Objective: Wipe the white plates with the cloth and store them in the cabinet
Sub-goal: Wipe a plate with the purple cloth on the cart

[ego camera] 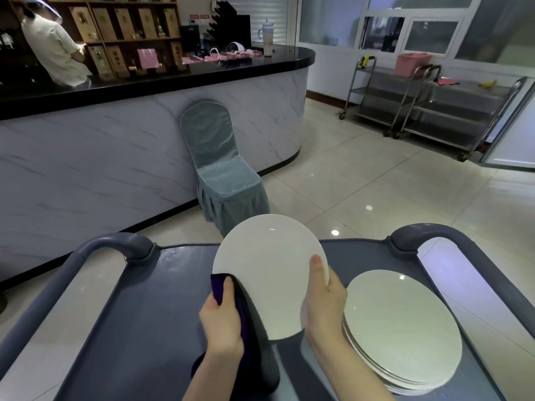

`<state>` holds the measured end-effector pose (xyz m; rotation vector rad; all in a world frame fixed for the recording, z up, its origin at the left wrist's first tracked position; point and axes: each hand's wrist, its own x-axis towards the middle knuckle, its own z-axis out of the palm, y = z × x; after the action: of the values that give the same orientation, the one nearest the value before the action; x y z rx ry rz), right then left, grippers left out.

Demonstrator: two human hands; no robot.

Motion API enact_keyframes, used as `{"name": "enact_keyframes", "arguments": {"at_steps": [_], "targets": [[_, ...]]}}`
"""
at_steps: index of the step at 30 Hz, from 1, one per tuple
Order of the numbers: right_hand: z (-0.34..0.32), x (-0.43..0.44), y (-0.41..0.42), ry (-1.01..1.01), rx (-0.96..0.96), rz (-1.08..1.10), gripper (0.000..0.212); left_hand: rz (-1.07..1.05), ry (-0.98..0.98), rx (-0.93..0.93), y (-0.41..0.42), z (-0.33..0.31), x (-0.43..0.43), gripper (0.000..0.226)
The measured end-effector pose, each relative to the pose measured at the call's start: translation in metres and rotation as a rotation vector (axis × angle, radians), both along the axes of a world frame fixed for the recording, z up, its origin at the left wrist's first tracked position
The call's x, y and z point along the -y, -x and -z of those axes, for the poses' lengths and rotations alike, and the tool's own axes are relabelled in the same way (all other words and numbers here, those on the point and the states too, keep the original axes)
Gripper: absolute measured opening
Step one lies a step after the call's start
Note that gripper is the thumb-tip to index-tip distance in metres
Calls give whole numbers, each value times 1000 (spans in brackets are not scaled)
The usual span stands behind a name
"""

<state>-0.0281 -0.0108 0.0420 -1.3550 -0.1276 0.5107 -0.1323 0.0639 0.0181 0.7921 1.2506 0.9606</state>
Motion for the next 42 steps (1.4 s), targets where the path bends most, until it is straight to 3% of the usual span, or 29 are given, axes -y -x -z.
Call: {"name": "enact_keyframes", "arguments": {"at_steps": [5, 9, 12, 14, 16, 21, 23, 27, 30, 33, 35, 38, 42], "targets": [[-12, 11, -41, 165, 335, -298, 14, 66, -160, -118, 17, -8, -19, 29], [-40, 1, -72, 355, 742, -692, 7, 368, -470, -239, 21, -29, -27, 24], [-48, -5, -64, 461, 844, -913, 36, 582, -621, -357, 13, -34, -30, 23], [-44, -3, -62, 446, 886, -869, 50, 607, -623, -365, 11, -33, -31, 24], [-36, 1, -63, 400, 832, -757, 53, 524, -569, -323, 12, -30, -31, 21], [-17, 0, -43, 80, 135, -244, 37, 229, -244, -200, 13, 4, -21, 32], [-8, 0, -30, 67, 19, -122, 32, 111, -258, -263, 10, 8, -18, 31], [3, -1, -18, 8, -83, 21, 27, -92, -466, -417, 10, -4, -8, 24], [7, -5, -9, -10, -104, 40, 30, 138, -689, -483, 2, 1, 8, 26], [0, -8, -6, 9, -49, 6, 29, 681, -1116, -806, -4, 20, 21, 47], [-4, -7, -10, 19, -42, -6, 26, 955, -1232, -926, -7, 25, 28, 59], [-7, -4, -17, 19, -87, -20, 27, 1070, -1337, -971, -3, 14, 27, 63], [-6, -4, -8, 55, -124, -55, 36, 1010, -1387, -928, -5, -10, -15, 61]]}}
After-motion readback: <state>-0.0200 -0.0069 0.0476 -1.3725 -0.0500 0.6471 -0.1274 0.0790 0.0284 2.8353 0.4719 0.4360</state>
